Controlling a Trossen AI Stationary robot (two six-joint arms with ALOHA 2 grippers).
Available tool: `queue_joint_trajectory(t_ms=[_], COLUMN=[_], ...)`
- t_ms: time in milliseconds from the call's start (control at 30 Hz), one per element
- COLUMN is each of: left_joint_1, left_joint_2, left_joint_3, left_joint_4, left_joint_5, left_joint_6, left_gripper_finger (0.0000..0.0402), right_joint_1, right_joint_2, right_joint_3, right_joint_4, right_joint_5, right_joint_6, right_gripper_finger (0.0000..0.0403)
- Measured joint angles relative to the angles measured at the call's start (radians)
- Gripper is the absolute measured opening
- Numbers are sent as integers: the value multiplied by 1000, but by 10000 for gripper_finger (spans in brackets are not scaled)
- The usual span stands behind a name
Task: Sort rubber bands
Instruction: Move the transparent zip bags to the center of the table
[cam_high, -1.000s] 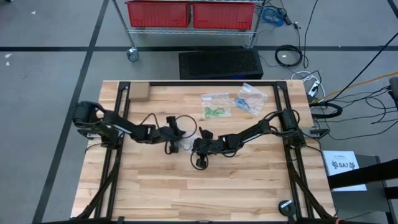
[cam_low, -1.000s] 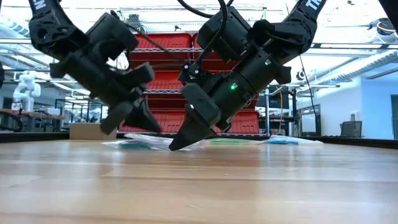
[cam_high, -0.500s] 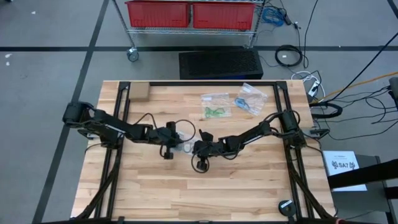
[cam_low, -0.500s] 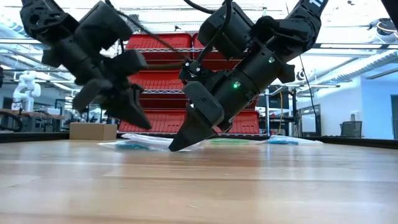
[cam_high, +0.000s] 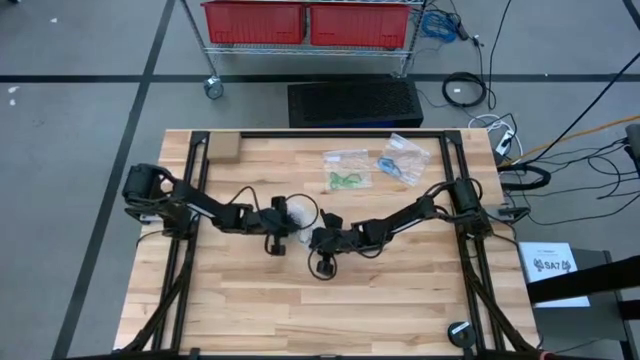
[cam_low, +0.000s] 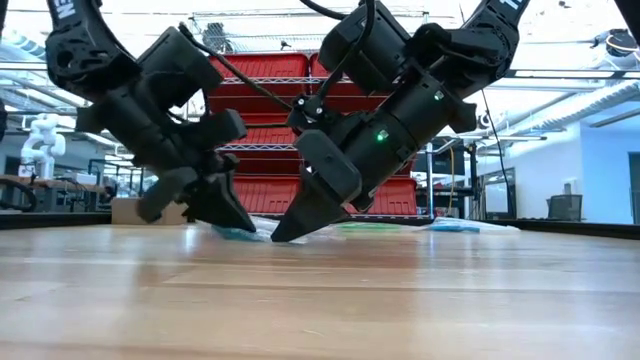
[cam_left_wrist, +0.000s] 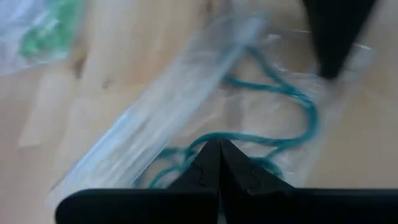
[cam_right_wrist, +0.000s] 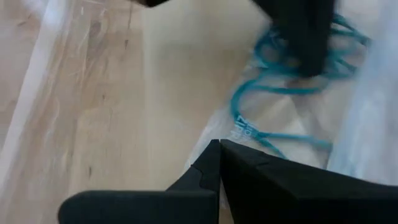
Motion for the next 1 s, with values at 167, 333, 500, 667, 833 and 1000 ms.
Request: queue_joint_trajectory(t_ms=[167,333,500,667,833,1000], left_joint_1=[35,79,70,44,26,35], left_joint_2=[-7,-8,-38,-50,-42,8], left_joint_3=[-2,-3,-3,-3,-3,-3], left_joint_4=[76,98,125,126,80,50], left_joint_5=[-21,-73,39,165,195,91], left_joint_6=[8,-4,-23,0,7,57], left_gripper_finger=[2,2,2,2,2,2], right_joint_1=[10,13,14,14,15,16], right_joint_2=[0,0,0,0,0,0], right_joint_3=[0,0,0,0,0,0], right_joint_4=[0,0,-1,-1,-1,-1], right_joint_5=[-7,-11,-8,-8,-8,-8], right_joint_6=[0,0,0,-4,-4,-4], right_gripper_finger=[0,0,0,0,0,0])
